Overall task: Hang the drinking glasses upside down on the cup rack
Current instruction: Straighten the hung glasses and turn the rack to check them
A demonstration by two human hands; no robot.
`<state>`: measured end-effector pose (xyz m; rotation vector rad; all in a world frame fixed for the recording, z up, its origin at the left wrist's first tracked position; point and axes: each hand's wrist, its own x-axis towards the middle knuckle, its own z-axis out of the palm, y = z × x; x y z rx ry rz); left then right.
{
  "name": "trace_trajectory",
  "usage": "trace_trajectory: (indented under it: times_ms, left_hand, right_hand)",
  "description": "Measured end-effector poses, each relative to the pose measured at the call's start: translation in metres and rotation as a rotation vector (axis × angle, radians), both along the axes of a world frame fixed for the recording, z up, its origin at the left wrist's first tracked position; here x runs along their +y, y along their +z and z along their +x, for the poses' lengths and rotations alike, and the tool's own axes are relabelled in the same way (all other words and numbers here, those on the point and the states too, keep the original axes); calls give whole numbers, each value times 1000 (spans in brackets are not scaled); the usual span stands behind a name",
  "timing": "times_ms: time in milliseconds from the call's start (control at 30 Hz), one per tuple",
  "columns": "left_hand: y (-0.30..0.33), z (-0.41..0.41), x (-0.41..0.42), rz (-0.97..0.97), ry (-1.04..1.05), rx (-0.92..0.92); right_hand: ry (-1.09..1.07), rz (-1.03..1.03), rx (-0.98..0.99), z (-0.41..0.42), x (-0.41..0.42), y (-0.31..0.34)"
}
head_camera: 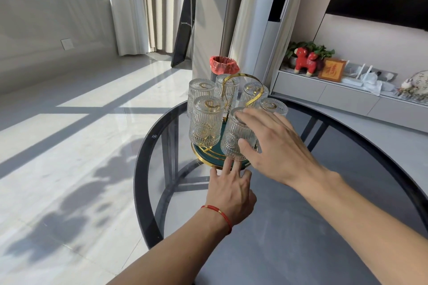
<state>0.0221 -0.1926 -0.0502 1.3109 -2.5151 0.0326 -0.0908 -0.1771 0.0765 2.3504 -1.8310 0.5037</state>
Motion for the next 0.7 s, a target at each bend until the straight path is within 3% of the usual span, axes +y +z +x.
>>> trace_trajectory:
  times_ms: [700]
  left_hand:
    - [-7,6,0,-2,-43,-32]
  right_hand:
    - [23,0,-30,-14,14,-2]
